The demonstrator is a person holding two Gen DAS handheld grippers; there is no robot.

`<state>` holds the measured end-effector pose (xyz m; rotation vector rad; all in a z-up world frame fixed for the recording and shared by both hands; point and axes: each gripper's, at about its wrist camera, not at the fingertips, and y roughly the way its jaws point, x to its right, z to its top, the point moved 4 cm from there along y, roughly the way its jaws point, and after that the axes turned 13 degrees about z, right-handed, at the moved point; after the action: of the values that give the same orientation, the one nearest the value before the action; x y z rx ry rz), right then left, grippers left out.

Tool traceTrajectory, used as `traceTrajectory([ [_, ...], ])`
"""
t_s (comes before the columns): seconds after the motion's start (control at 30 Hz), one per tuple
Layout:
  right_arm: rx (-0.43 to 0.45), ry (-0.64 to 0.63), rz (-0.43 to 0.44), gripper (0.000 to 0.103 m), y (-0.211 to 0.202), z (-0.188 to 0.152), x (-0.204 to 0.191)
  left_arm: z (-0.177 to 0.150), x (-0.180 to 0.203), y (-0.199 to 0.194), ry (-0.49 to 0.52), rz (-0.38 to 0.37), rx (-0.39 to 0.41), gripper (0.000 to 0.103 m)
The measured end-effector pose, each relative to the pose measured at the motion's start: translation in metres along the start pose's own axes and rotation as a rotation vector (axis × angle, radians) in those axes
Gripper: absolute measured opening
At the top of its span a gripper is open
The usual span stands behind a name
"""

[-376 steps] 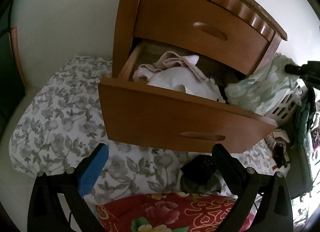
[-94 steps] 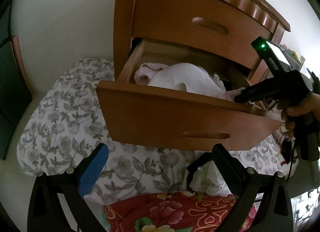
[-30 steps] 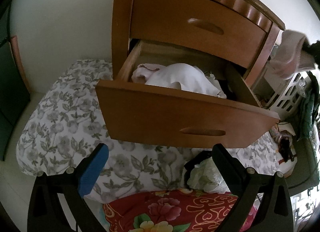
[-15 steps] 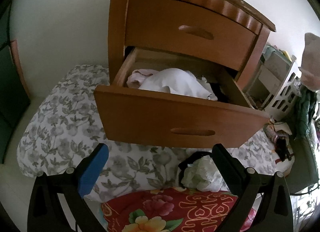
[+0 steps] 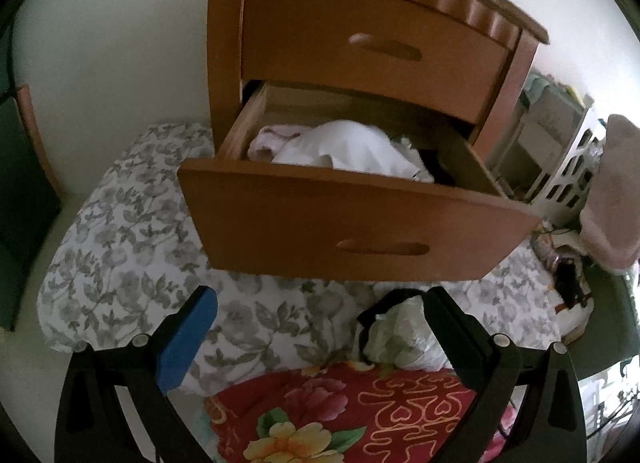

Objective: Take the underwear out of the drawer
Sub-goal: 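Carry the pink sock down toward the garment pile on the bedsheet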

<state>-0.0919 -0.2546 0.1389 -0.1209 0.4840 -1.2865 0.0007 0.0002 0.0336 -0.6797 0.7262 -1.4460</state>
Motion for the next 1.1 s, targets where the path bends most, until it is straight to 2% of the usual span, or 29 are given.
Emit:
traceTrajectory([
  [0.13,-0.059,0.011,0.015,0.007,0.01,-0.025,-0.002,-0.002,0.002,-0.009,-0.009,-0.003,0.028,0.103],
  [0.3,-0.146,0.016,0.041,0.007,0.032,-0.059,-0.011,-0.008,0.007,-0.01,0.016,-0.008,0.022,0.103],
  [0.5,-0.228,0.039,0.048,0.007,0.06,-0.088,-0.017,-0.013,0.0,-0.008,-0.003,-0.002,0.014,0.103],
  [0.73,-0.288,0.054,0.035,0.007,0.082,-0.109,-0.018,-0.016,-0.015,-0.002,-0.043,0.018,-0.006,0.103],
  [1.1,-0.368,0.055,-0.007,0.007,0.106,-0.127,-0.021,-0.015,-0.019,-0.007,-0.051,0.018,0.012,0.103],
])
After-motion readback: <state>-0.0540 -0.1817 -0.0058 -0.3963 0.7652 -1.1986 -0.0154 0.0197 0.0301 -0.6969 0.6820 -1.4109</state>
